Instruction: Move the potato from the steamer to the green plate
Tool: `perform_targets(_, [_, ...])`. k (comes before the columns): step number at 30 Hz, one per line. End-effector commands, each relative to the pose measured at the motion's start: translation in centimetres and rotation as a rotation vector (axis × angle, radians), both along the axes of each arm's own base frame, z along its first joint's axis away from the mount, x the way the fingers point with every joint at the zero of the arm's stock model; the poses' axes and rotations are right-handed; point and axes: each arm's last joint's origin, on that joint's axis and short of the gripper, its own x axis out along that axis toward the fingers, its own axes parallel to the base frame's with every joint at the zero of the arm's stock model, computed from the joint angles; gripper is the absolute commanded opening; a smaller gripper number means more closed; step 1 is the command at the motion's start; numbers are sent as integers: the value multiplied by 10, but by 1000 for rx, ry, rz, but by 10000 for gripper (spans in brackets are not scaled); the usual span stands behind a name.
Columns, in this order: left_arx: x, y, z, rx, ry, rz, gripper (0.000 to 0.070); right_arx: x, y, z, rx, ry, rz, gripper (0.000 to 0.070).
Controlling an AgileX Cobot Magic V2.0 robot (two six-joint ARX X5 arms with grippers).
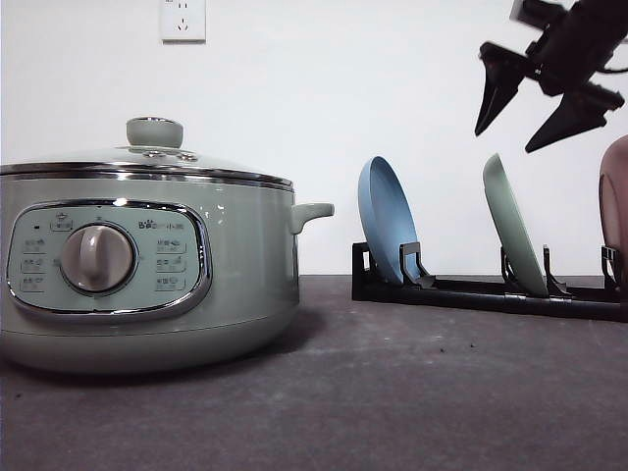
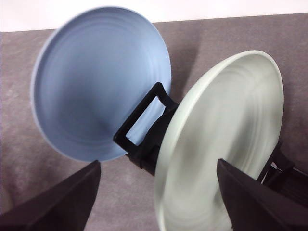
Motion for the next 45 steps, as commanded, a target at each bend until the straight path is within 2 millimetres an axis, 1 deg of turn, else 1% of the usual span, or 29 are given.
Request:
perform_targets(1, [0,0,6,0,-24,-9,566,9,2,-3,14,2,-9,459])
perform_targets(4, [0,0,6,0,-24,-9,566,14,2,-12,13,25,-8,434])
perform_targets(8, [0,0,6,0,-24,-9,566,18,2,-21,12,48,-8,360])
perform_targets(14, [0,0,6,0,-24,-9,566,19,2,-22,13,48,-7,194])
perform_targets(19, [0,0,6,0,-24,-9,566,19,3,-21,36,45,24,98])
perform_targets(25, [0,0,6,0,-24,-9,566,19,4,-20,65,45,48,68])
perform_targets(28, [0,0,6,0,-24,-9,566,19,4,-20,75,50,40,26])
perform_targets(30, [0,0,6,0,-24,-9,566,19,4,-20,79,51,39,9])
perform_targets(35, [0,0,6,0,-24,-9,566,17,4,-16,79,38,39,9])
perform_targets(40, [0,0,6,0,-24,-9,566,10,4,3,81,-13,41,9])
perform_targets(45, [0,0,6,0,-24,-9,566,-1,5,34,106,-89,75,9])
